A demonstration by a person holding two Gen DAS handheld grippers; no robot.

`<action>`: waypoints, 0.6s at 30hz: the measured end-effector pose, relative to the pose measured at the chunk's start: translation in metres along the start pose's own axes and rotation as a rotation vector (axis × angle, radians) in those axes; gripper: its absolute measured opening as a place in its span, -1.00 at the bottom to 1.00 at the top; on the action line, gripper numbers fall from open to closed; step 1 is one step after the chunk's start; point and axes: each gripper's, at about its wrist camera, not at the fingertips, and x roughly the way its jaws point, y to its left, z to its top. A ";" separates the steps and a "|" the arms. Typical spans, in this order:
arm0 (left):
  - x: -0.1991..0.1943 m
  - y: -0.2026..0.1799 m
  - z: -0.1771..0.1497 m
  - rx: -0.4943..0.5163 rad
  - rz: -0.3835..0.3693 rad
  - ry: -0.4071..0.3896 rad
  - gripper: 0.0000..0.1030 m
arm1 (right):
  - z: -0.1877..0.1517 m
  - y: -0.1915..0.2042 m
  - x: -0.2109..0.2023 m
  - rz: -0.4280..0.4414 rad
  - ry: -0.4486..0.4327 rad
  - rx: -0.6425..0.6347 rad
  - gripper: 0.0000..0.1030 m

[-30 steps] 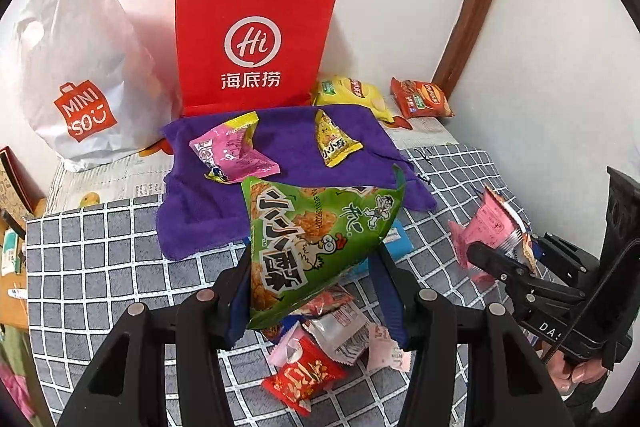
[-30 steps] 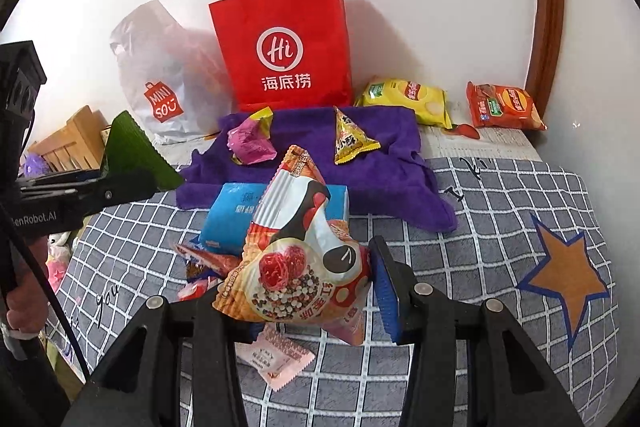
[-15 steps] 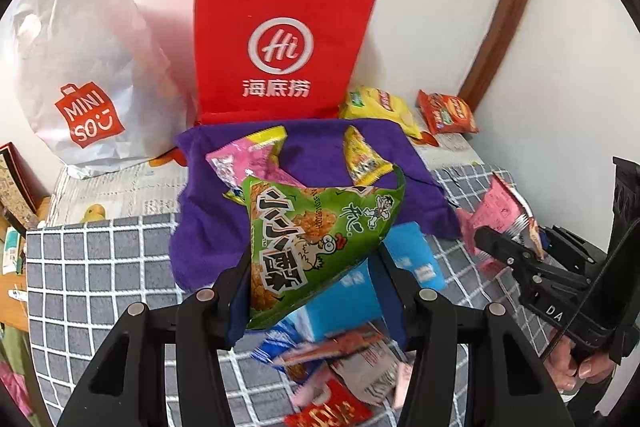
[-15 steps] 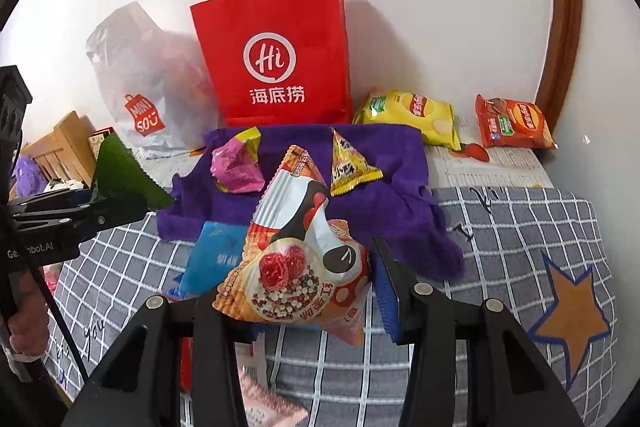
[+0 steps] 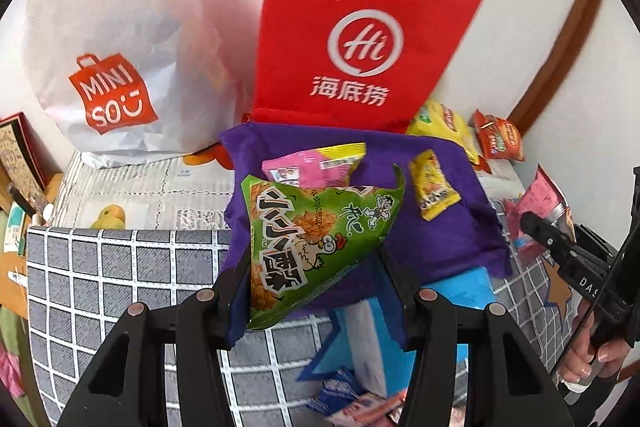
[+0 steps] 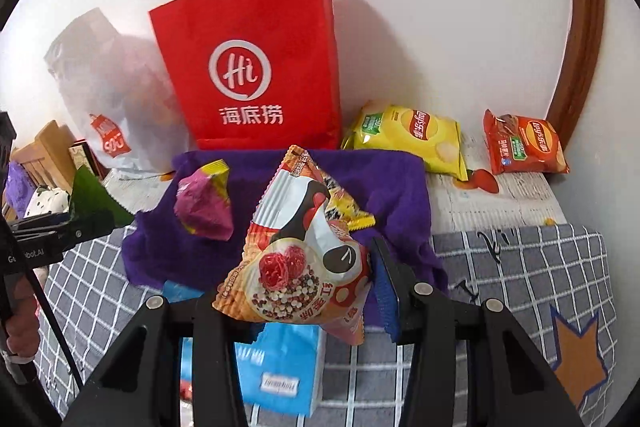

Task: Organize snacks
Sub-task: 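Lower the berry bag onto the towel with the right tool while the left tool lowers the green bag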

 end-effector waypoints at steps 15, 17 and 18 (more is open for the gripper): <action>0.069 0.003 0.005 -0.009 -0.035 0.099 0.01 | -0.005 -0.003 0.080 0.014 0.119 -0.026 -0.14; 0.074 0.002 0.006 -0.008 -0.037 0.103 0.01 | -0.006 -0.002 0.086 0.016 0.130 -0.031 -0.14; 0.076 0.001 0.008 -0.006 -0.038 0.104 0.01 | -0.006 -0.002 0.088 0.019 0.131 -0.031 -0.14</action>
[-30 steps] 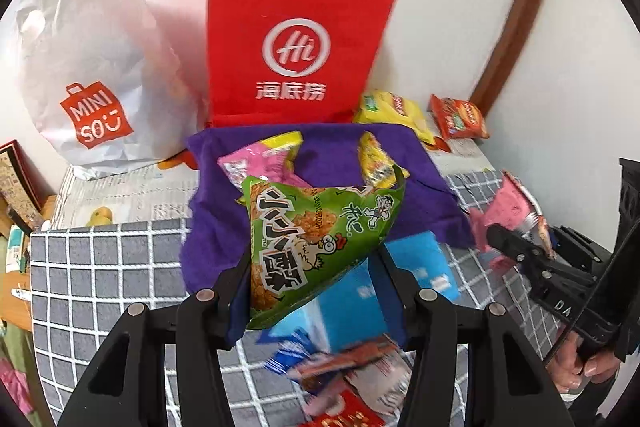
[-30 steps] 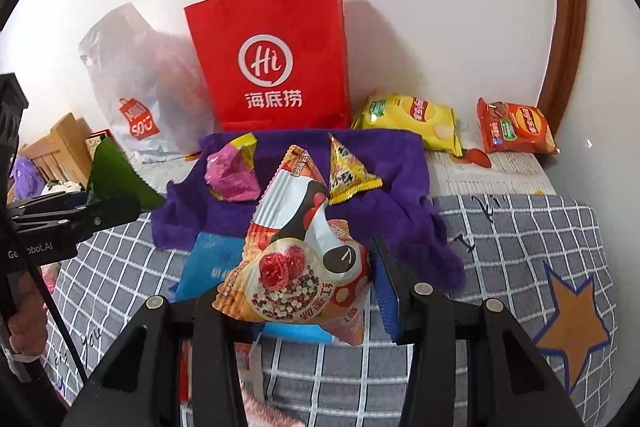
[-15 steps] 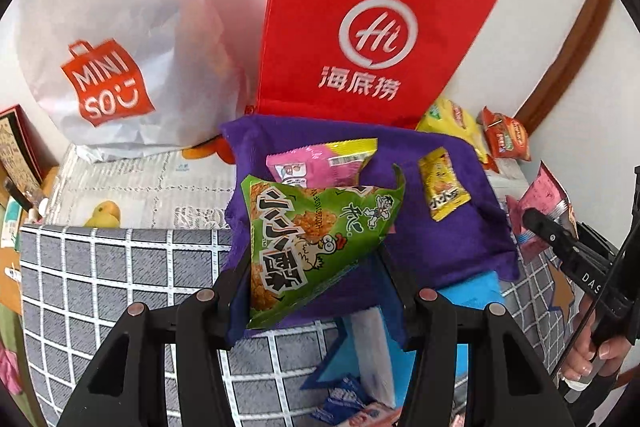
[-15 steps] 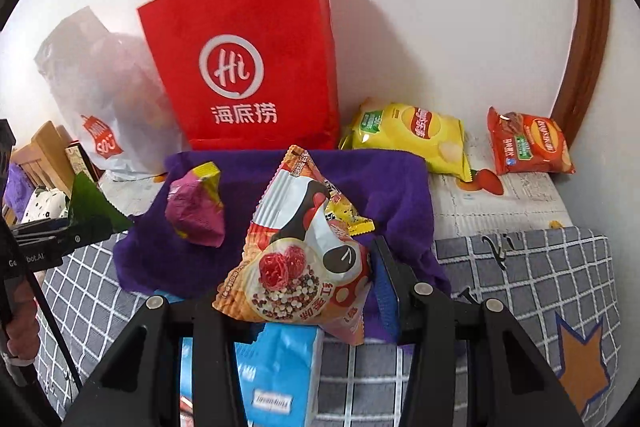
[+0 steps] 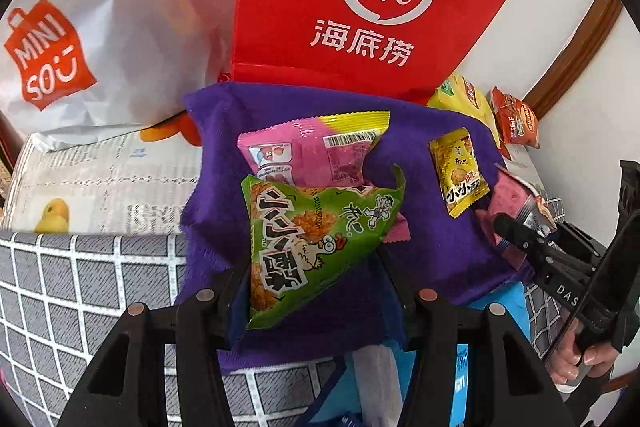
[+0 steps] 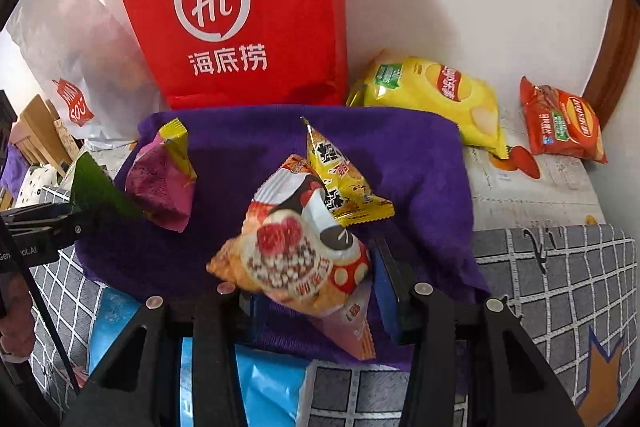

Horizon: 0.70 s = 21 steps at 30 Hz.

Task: Organize snacks
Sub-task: 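Lower the berry bag onto the towel with the right tool while the left tool lowers the green bag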

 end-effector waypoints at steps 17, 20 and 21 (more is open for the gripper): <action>0.031 -0.008 0.013 0.014 -0.034 0.049 0.01 | 0.001 0.005 0.030 -0.004 0.061 -0.024 -0.10; 0.033 -0.006 0.013 0.002 -0.038 0.063 0.08 | 0.003 0.004 0.031 0.008 0.069 -0.017 0.08; 0.033 -0.005 0.013 -0.001 -0.037 0.070 0.16 | 0.003 0.004 0.031 0.010 0.069 -0.016 0.20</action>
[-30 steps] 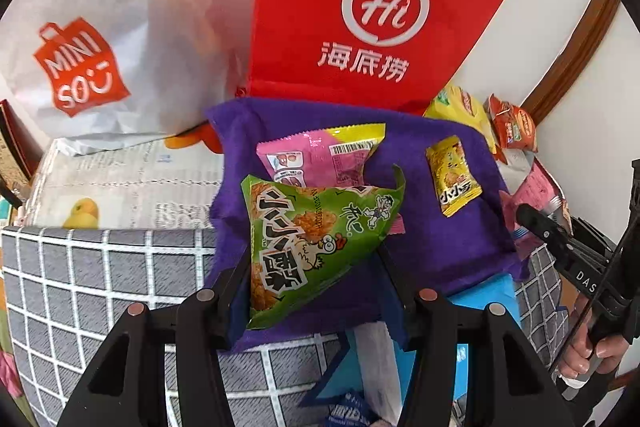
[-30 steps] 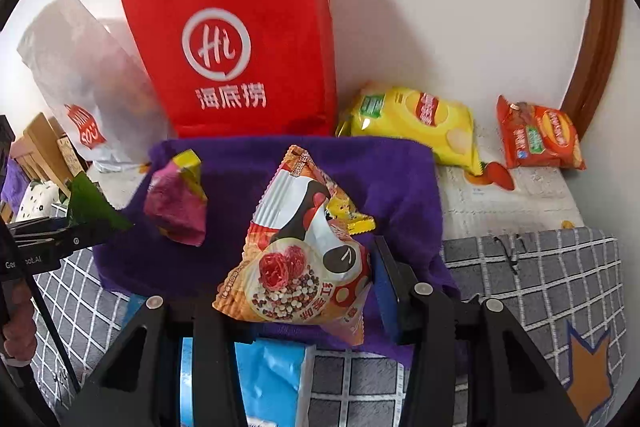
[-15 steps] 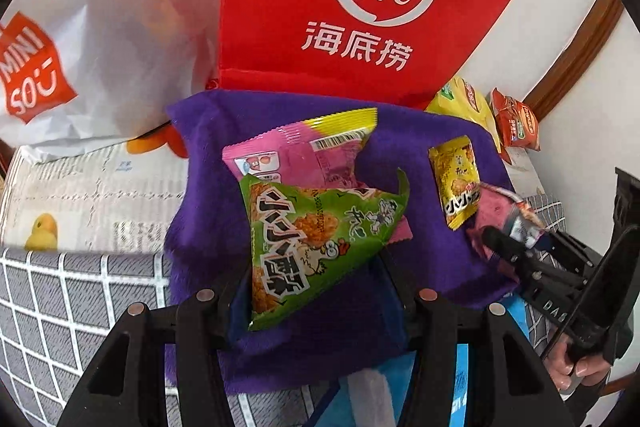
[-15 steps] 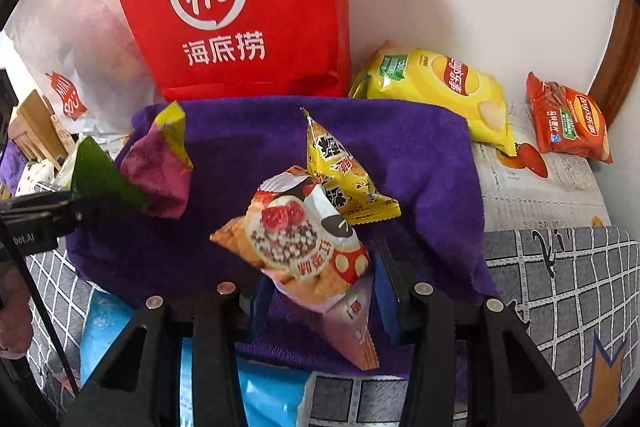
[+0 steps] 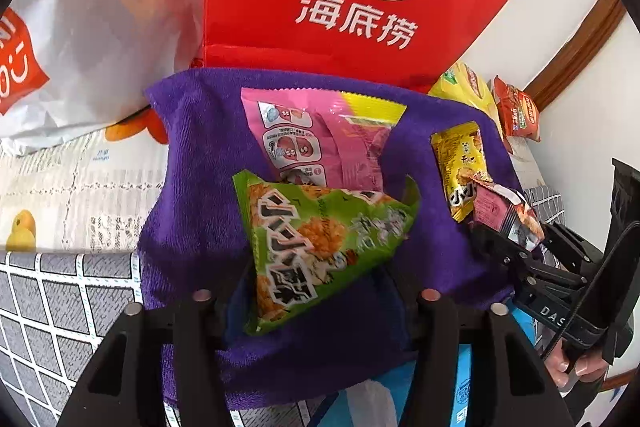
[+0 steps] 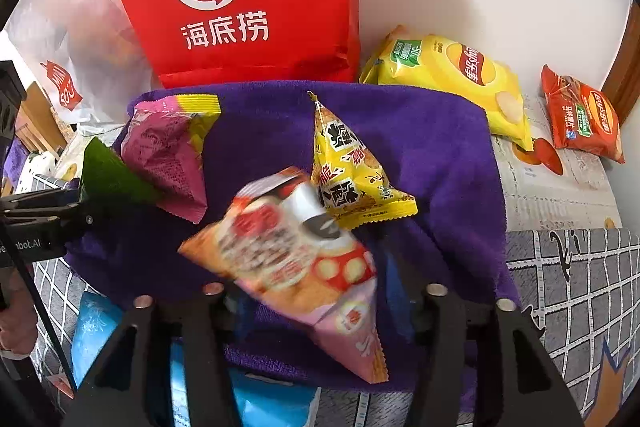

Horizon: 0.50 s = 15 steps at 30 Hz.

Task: Organize snacks
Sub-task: 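Lower the berry bag onto the towel with the right tool while the left tool lowers the green bag, then open the left tool and withdraw it while the right tool grasps the pink pastry bag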

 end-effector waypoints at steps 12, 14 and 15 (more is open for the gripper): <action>-0.023 -0.011 -0.014 0.043 0.091 -0.016 0.64 | -0.002 0.007 -0.035 -0.029 -0.059 -0.009 0.46; -0.032 -0.010 -0.018 0.039 0.091 -0.026 0.64 | -0.004 0.008 -0.048 -0.041 -0.081 -0.003 0.46; -0.037 -0.009 -0.021 0.037 0.091 -0.031 0.64 | -0.005 0.008 -0.052 -0.043 -0.089 0.001 0.46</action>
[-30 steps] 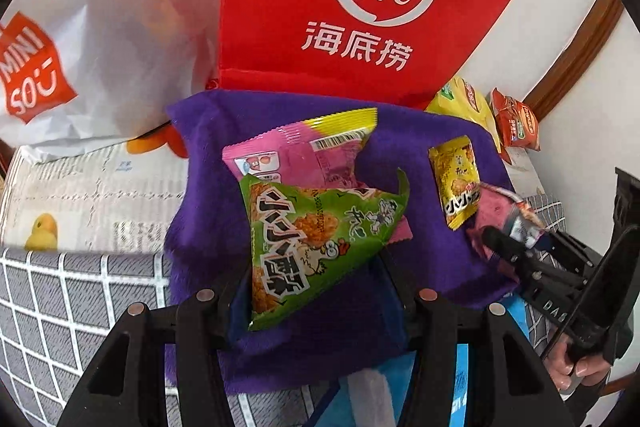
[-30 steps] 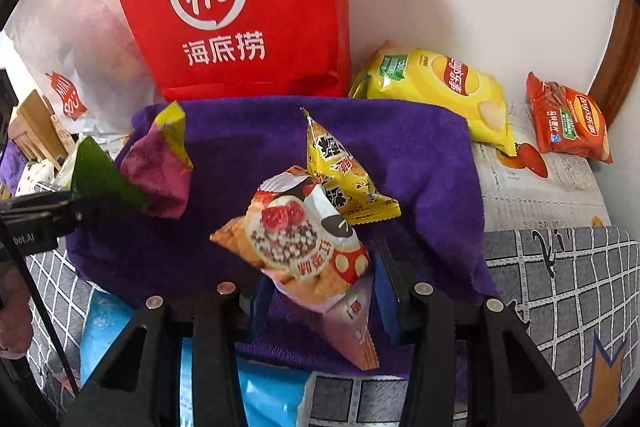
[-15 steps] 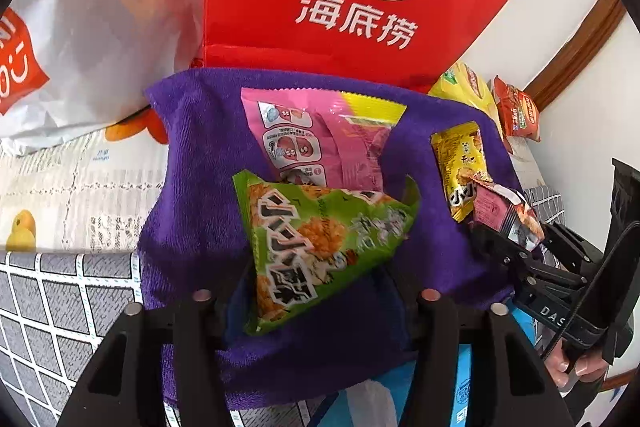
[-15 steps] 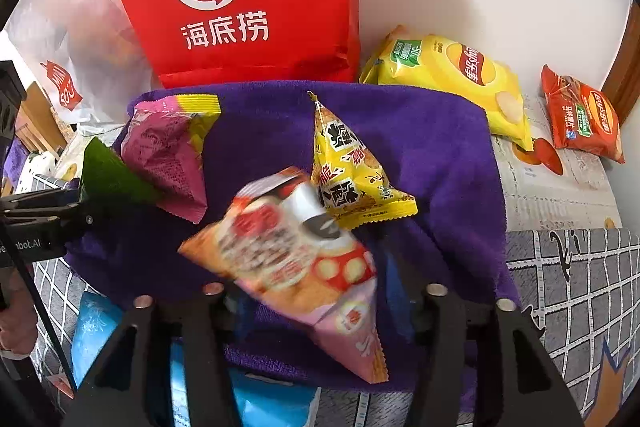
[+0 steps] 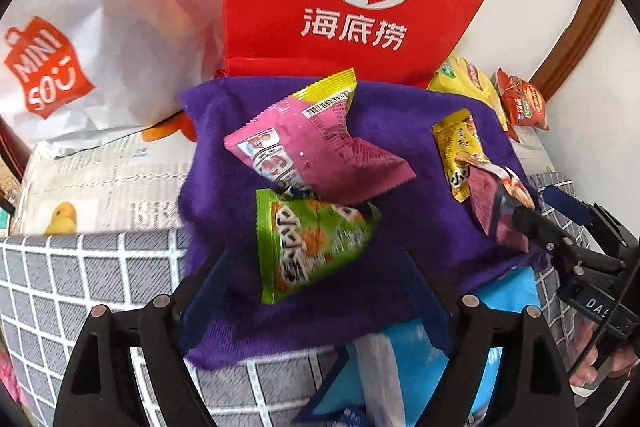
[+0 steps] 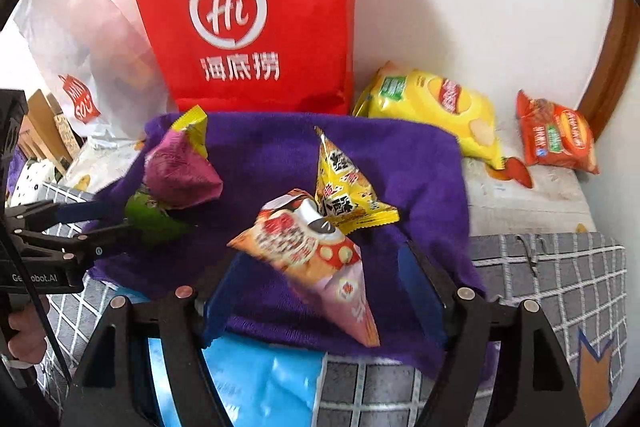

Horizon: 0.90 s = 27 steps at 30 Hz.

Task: Organize snacks
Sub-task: 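Open the left tool and withdraw it while the right tool grasps the pink pastry bag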

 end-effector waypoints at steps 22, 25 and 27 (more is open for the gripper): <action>-0.097 0.015 -0.099 -0.053 0.019 -0.066 0.64 | -0.122 0.032 -0.107 0.140 -0.008 0.013 0.46; -0.102 0.019 -0.115 -0.062 0.019 -0.063 0.64 | -0.149 0.041 -0.105 0.186 0.021 -0.023 0.36; -0.105 0.020 -0.123 -0.060 0.017 -0.063 0.64 | -0.162 0.046 -0.106 0.198 0.027 -0.043 0.35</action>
